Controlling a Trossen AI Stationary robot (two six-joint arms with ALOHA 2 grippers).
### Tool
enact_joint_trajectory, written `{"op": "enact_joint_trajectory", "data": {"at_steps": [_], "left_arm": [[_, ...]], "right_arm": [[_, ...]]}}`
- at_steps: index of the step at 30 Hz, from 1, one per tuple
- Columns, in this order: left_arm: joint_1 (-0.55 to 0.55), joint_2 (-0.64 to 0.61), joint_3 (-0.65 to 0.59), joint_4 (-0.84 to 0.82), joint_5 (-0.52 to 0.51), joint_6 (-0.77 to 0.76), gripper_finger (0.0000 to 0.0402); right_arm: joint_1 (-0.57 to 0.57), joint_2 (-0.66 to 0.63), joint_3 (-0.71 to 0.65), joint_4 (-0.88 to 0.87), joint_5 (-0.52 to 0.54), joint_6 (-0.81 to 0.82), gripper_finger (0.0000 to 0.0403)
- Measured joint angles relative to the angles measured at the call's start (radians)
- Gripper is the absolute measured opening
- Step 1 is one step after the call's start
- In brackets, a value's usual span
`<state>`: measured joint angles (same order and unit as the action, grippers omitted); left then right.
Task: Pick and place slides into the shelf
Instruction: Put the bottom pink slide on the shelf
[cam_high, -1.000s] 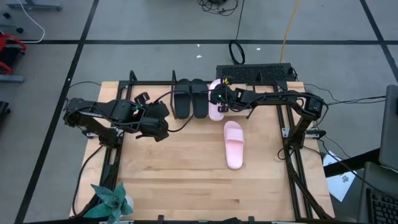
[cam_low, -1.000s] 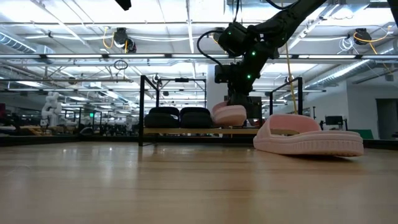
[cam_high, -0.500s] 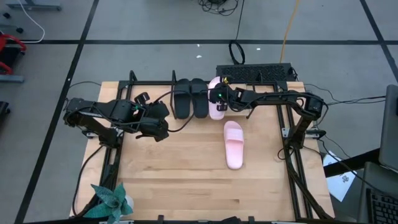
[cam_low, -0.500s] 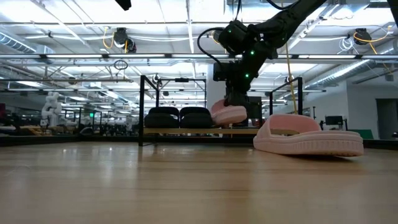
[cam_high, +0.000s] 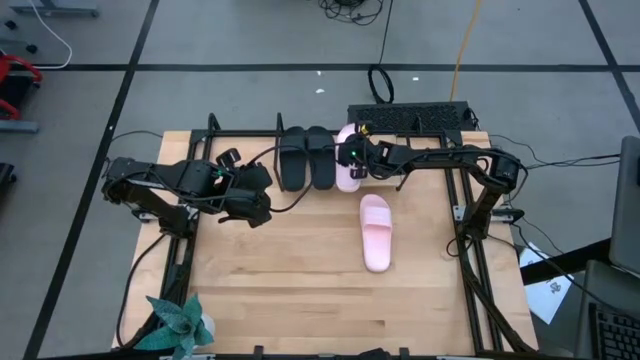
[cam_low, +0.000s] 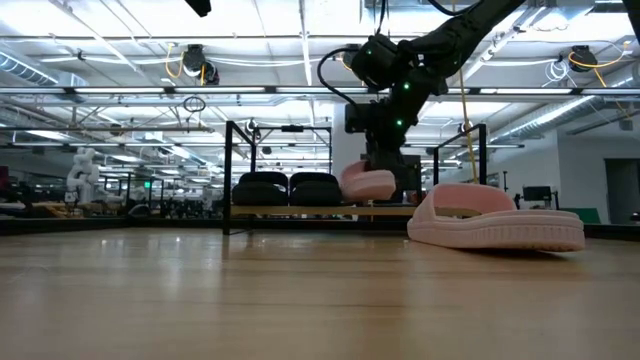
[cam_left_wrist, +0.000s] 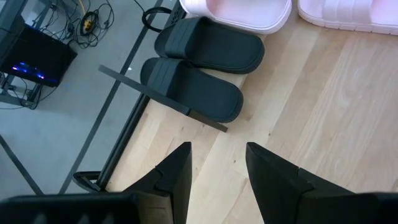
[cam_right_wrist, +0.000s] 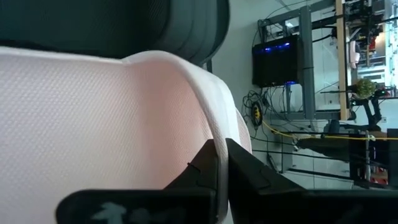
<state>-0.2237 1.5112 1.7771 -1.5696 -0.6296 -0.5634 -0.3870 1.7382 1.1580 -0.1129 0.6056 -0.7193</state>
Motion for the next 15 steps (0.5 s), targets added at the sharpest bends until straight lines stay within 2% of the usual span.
{"op": "enact_joint_trajectory", "data": {"at_steps": [15], "left_arm": [[0.0,0.0,0.0,0.0,0.0,0.001,0.0149]], "right_arm": [[-0.025,0.0,0.0,-0.003,-0.001,0.002,0.0003]]}}
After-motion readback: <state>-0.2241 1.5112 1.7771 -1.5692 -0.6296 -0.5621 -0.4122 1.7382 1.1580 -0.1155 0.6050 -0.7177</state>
